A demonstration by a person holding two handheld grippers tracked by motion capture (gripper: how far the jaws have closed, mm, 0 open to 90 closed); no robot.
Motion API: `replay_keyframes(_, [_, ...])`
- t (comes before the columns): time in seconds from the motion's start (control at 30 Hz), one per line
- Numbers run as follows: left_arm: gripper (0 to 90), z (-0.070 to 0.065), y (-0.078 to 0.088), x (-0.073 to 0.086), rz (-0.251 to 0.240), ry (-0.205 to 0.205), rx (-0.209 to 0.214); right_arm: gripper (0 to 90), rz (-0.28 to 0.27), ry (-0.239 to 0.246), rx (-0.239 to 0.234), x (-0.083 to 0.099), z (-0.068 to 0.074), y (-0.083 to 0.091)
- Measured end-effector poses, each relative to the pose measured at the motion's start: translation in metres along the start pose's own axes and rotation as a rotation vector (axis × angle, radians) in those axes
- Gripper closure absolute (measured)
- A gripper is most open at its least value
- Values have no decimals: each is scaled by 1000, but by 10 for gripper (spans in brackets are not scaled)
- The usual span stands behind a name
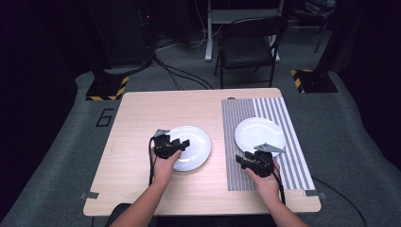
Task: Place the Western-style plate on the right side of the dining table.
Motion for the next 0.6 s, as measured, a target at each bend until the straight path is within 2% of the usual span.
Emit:
replay_keyframes(0.33, [443, 26, 13, 4, -26, 35, -17, 490, 42, 19, -6, 8, 5, -7])
replay_keyframes(0.47, [437, 37, 18, 4, -37, 70, -33, 480, 47, 44, -1, 9, 8, -9])
replay_keyframes(0.6, [422, 50, 27, 4, -70, 118, -56, 470, 54, 71, -6, 9, 11, -10])
Point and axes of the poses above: each handheld gripper's, and its own axes: y roughly backward along the jaws, x roughly out of its underside, z roughly to its left, the point moved 2 cm from there along -y, roughly forward along the jaws, and after that the axes turned 12 degrees about -y, right-handed, at the moved point
